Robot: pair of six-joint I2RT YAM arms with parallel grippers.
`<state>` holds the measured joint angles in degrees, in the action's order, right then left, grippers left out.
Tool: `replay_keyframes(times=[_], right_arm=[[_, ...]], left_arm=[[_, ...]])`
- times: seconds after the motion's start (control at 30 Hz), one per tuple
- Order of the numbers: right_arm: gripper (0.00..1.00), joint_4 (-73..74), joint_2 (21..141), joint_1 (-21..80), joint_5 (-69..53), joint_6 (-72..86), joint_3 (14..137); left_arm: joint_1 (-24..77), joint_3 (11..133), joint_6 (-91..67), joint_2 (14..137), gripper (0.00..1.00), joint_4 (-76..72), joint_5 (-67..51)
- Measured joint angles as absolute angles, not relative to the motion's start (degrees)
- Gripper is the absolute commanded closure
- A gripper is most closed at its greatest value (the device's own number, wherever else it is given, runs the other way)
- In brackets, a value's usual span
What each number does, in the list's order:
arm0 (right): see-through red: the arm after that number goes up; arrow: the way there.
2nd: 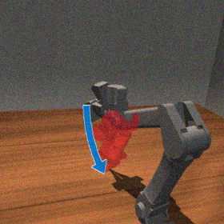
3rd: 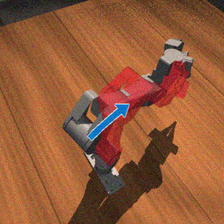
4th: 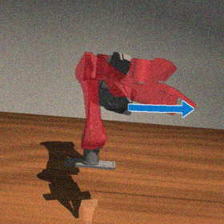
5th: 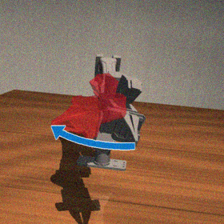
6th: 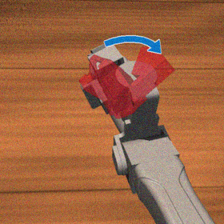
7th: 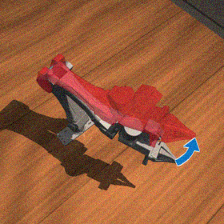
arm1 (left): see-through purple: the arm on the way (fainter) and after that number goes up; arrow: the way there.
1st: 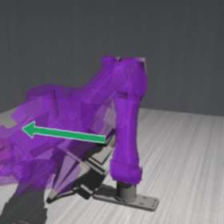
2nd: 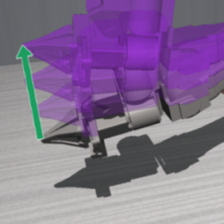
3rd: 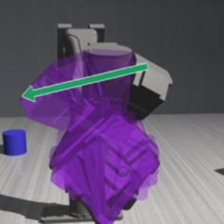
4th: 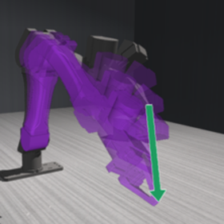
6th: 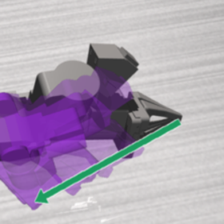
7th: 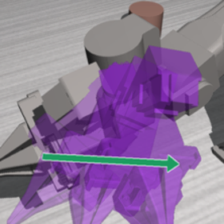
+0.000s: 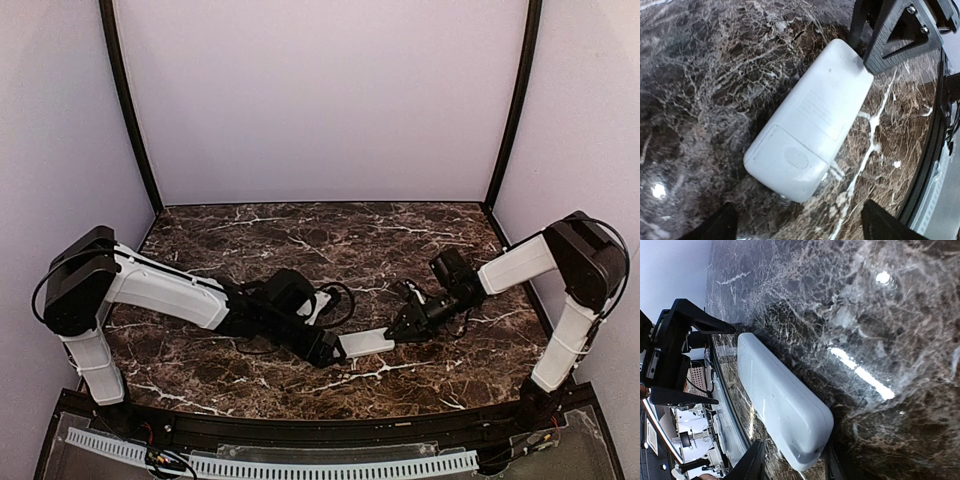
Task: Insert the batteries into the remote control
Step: Pick up the remote control from the center of the board.
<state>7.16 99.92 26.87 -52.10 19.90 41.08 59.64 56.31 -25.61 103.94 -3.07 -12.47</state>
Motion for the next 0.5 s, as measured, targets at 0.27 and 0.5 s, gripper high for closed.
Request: replay_keyframes(times=[0.27,0.5], right_arm=[[0.45,9.06,97.38,22.06,-50.3,17.82,41.85],[0.36,11.84,86.87,19.79,-46.37,16.03,42.0]], left_arm=[[59.13,64.82,-12.1,103.15,0.02,7.42,-8.12],[60.73,76.36,1.65,109.97,0.02,15.73,-7.16]])
